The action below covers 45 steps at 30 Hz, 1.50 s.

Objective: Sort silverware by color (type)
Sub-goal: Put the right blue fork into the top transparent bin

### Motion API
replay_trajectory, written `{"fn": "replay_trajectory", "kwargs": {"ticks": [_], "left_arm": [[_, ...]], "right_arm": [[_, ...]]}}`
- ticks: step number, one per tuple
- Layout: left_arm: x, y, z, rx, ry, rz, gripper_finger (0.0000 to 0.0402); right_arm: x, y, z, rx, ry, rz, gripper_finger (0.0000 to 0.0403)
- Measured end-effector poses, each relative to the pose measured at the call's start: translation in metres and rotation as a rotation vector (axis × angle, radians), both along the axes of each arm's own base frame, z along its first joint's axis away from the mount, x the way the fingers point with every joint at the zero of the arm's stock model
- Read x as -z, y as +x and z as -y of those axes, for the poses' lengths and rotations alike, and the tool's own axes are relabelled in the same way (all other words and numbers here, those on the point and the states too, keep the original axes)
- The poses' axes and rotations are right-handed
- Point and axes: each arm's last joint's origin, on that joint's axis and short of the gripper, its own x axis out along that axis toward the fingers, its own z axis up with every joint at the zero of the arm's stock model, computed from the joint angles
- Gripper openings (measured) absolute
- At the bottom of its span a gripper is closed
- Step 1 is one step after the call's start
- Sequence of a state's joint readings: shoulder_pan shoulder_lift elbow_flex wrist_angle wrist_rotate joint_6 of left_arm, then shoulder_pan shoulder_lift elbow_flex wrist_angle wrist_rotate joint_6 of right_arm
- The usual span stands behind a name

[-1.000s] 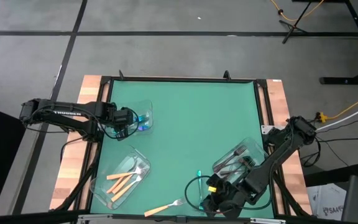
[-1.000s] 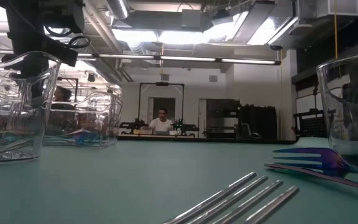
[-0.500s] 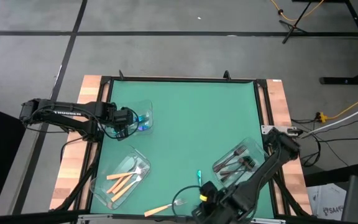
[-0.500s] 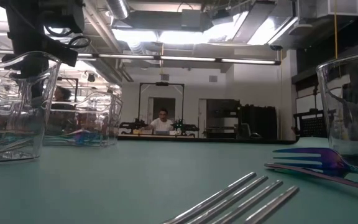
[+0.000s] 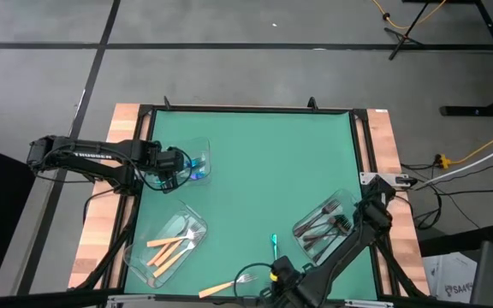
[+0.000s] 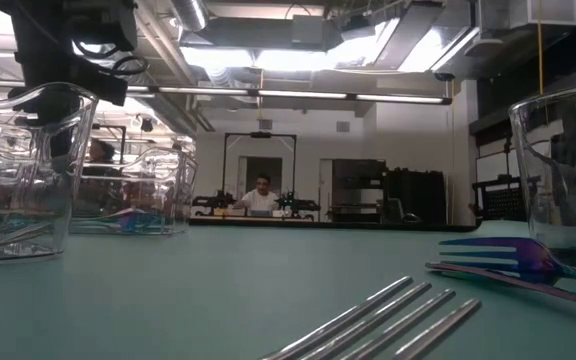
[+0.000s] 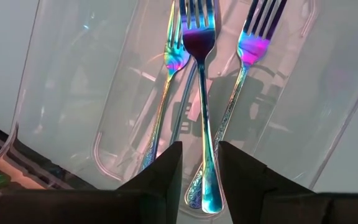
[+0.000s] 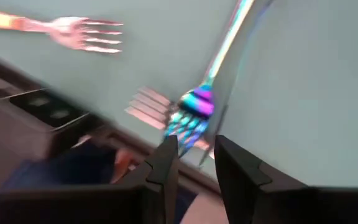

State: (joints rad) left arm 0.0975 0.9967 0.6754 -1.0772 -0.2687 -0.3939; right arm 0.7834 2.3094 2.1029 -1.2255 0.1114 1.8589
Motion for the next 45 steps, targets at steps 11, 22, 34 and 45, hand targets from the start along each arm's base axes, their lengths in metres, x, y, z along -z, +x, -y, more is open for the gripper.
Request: {"fn": "replay_trajectory", "kwargs": {"ticks": [11,22,34,45], "left_arm": [[0.000,0.002,0.000,0.000,0.002,0.019,0.0097],[-0.001,0.003,0.000,0.000,0.003,0.033,0.0097],[-0.001,0.003,0.000,0.000,0.003,0.035,0.0097],[-0.001,0.003,0.000,0.001,0.004,0.035,0.0097]], "right_arm": [[0.020,0.000,0.004,0.005,-0.080,-0.056,0.0094],[0.035,0.004,0.014,0.025,-0.124,-0.056,0.0095],[0.053,0.002,0.016,0.023,-0.136,-0.064,0.0095],[0.053,0.004,0.014,0.020,-0.115,-0.041,0.0095]]}}
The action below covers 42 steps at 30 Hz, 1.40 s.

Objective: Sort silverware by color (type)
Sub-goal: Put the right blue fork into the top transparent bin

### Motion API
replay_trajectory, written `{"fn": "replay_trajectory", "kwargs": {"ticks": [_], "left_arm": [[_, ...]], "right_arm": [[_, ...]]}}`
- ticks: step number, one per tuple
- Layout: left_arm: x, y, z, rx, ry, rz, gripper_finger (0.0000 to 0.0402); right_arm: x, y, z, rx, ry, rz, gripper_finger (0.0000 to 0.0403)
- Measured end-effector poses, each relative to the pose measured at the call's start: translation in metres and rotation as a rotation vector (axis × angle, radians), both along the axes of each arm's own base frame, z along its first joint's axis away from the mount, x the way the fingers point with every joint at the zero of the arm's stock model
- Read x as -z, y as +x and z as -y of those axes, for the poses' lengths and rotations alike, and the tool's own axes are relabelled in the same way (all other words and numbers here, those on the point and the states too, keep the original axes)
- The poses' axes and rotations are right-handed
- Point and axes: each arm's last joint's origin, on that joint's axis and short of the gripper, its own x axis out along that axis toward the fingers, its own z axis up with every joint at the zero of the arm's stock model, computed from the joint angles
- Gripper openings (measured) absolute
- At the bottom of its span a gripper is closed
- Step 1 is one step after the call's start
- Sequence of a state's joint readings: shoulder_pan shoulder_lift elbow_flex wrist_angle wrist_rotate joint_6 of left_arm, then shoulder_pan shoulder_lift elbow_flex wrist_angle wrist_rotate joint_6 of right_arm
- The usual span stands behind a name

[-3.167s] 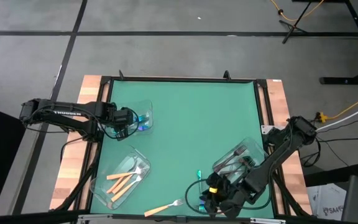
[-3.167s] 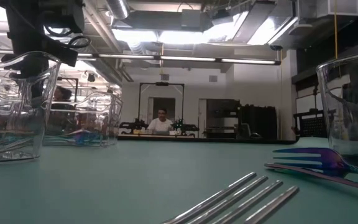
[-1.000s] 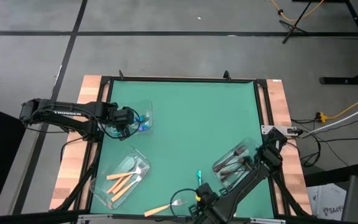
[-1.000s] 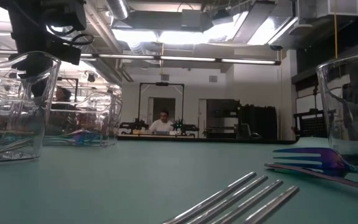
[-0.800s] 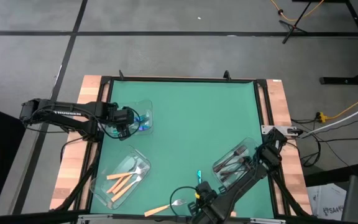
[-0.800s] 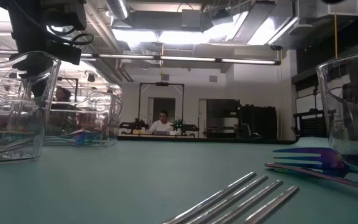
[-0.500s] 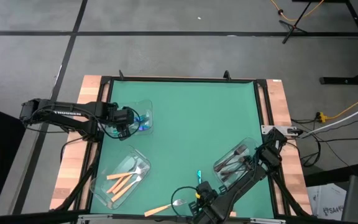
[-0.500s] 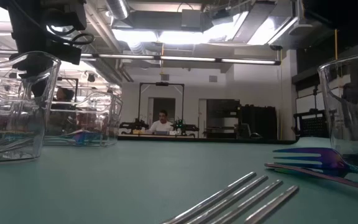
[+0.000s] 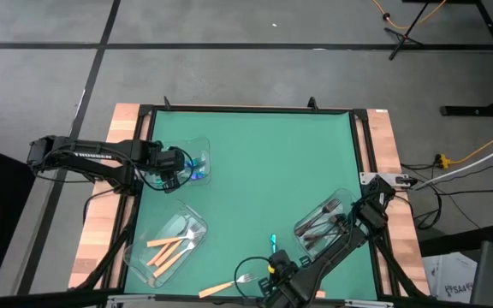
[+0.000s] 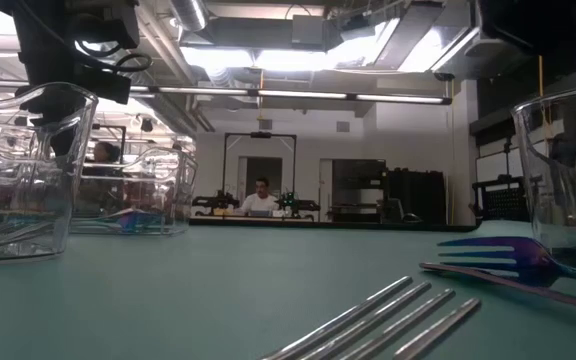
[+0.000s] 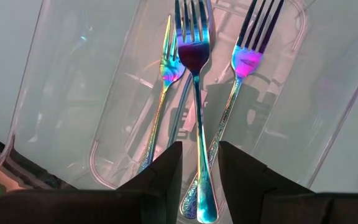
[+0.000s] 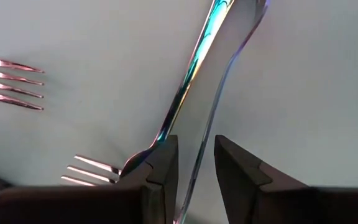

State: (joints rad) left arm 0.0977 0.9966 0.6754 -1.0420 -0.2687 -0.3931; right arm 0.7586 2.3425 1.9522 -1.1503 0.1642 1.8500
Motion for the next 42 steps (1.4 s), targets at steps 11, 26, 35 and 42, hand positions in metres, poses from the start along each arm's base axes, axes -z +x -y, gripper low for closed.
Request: {"fn": "replay_trajectory", "kwargs": {"ticks": [11,26,35,42], "left_arm": [[0.0000,0.0000,0.0000,0.000,0.000,0.000,0.0097],[0.0000,0.0000,0.0000,0.000,0.000,0.000,0.0097],[0.0000,0.0000,0.0000,0.000,0.000,0.000,0.0097],[-0.0001,0.0005,-0.0001,0.000,0.001,0.006,0.0097]], "right_arm": [[0.0000,-0.0002,0.0002,0.000,-0.002,-0.002,0.0095],[-0.0002,-0.0002,0.0004,0.000,-0.005,0.000,0.0006],[-0.0005,0.0009,0.0015,0.005,-0.045,0.039,0.0004],[-0.0012,0.0023,0.0028,0.012,-0.093,0.088,0.0001]]}}
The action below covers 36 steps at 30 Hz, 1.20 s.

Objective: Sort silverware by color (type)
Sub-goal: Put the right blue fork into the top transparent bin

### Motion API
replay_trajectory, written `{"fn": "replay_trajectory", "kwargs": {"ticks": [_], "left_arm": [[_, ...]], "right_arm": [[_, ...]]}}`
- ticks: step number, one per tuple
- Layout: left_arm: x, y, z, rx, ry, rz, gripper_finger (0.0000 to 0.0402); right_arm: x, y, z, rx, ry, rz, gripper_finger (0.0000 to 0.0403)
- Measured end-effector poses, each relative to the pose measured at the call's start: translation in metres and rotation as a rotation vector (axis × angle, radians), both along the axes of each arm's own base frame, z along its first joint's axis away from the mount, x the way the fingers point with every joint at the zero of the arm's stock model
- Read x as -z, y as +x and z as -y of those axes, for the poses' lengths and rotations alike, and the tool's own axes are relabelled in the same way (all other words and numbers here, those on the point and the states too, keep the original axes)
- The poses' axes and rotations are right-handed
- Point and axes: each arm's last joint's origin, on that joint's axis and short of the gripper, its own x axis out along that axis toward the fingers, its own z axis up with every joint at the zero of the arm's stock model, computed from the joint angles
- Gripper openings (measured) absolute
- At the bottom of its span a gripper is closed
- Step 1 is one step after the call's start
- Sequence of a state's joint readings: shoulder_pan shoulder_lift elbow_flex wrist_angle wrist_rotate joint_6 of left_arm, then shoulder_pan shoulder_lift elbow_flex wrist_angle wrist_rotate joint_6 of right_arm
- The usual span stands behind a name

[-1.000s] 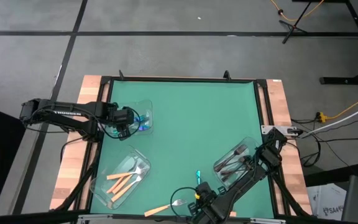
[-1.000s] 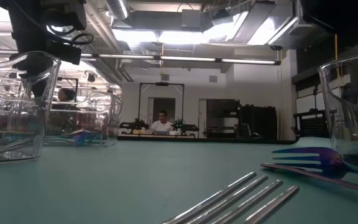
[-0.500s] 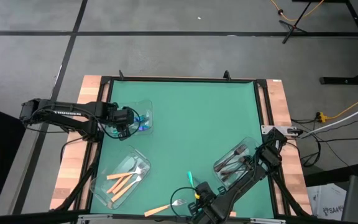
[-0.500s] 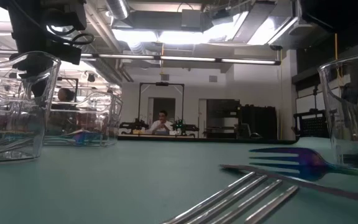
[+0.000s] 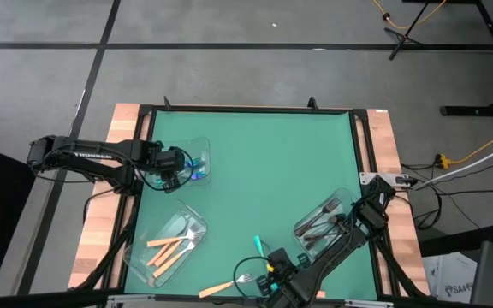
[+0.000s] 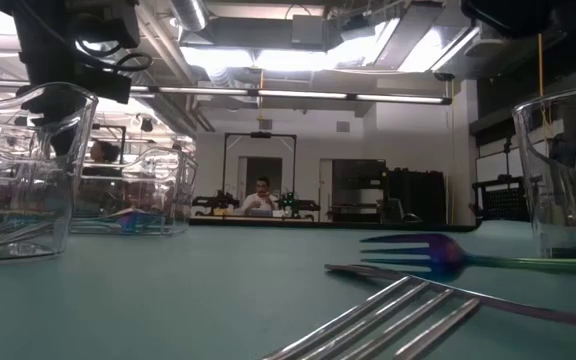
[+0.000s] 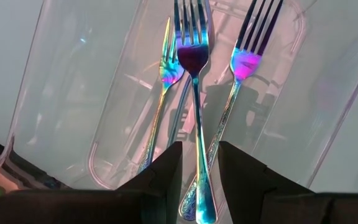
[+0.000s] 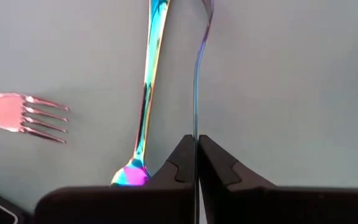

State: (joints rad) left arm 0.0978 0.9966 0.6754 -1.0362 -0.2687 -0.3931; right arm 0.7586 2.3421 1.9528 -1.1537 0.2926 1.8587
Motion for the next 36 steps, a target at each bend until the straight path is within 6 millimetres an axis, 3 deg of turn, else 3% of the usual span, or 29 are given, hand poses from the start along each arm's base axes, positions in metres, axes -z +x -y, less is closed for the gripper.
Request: {"fn": "replay_trajectory", "kwargs": {"ticks": [11,19,24,36], "left_arm": [[-0.003,0.001,0.000,0.002,0.001,0.011,0.0097],[-0.041,0.013,0.000,0.016,-0.023,0.140,0.0097],[-0.064,0.020,0.006,0.080,-0.101,0.247,0.0097],[-0.084,0.024,0.039,0.269,-0.128,0.443,0.0097]], "right_arm": [[-0.028,0.004,0.000,-0.005,-0.065,0.060,0.0000],[-0.069,-0.001,0.008,-0.066,-0.184,0.036,0.0000],[-0.105,0.004,0.018,-0.212,-0.276,0.093,0.0000],[-0.177,0.018,0.093,-0.445,-0.541,0.126,0.0000]]}}
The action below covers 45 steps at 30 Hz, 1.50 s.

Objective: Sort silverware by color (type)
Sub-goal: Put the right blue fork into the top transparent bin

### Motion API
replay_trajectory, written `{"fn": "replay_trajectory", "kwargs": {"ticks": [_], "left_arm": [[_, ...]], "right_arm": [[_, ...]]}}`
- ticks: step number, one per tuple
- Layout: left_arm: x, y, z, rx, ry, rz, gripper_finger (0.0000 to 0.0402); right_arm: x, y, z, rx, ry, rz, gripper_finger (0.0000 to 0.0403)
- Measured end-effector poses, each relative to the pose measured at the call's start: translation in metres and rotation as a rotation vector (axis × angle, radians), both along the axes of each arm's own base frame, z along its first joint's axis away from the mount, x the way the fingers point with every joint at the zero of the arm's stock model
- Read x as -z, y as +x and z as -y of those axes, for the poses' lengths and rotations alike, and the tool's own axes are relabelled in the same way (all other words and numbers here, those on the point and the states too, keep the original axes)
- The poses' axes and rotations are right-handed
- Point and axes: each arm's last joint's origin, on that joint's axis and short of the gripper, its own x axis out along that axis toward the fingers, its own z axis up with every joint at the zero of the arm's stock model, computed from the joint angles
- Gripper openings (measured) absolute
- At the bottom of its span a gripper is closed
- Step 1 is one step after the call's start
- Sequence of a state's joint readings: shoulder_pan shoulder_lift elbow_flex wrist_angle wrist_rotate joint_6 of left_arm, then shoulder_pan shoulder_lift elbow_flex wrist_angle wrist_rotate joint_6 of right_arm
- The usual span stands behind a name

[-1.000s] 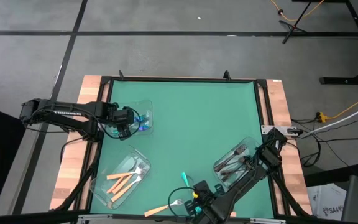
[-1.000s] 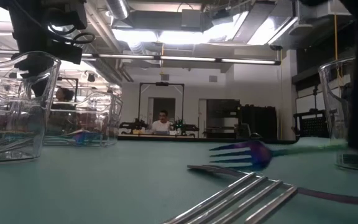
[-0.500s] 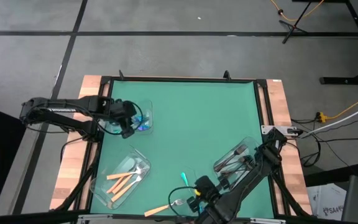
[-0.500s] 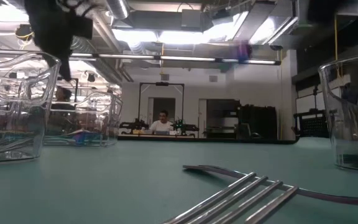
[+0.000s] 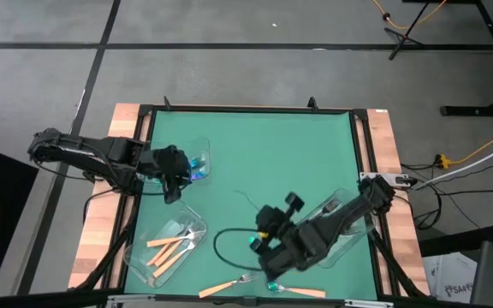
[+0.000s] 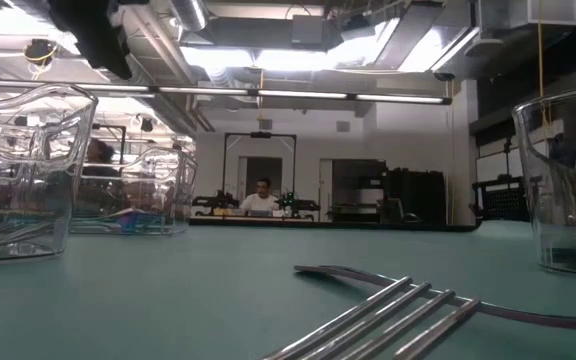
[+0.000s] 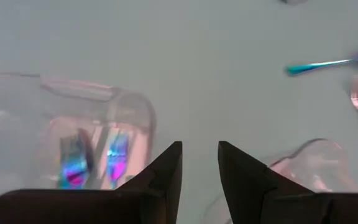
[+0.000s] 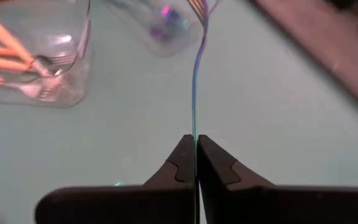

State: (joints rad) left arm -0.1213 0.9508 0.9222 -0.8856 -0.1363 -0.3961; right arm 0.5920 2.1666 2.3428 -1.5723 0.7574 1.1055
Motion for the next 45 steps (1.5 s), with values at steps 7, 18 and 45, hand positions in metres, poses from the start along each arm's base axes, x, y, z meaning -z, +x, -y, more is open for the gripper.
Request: {"fn": "replay_trajectory", "kwargs": {"ticks": [7,18,45], "left_arm": [[-0.003,0.003,0.017,0.079,-0.021,0.062,0.0097],[-0.016,0.010,0.038,0.179,-0.057,0.234,0.0097],[-0.022,0.017,0.039,0.102,0.005,0.339,0.0097]], "right_arm": [[-0.048,-0.012,0.045,-0.141,-0.122,-0.042,0.0000],[-0.131,-0.078,0.102,-0.347,-0.177,-0.005,0.0000],[-0.062,-0.168,0.149,-0.043,-0.102,0.353,0.0000]]}}
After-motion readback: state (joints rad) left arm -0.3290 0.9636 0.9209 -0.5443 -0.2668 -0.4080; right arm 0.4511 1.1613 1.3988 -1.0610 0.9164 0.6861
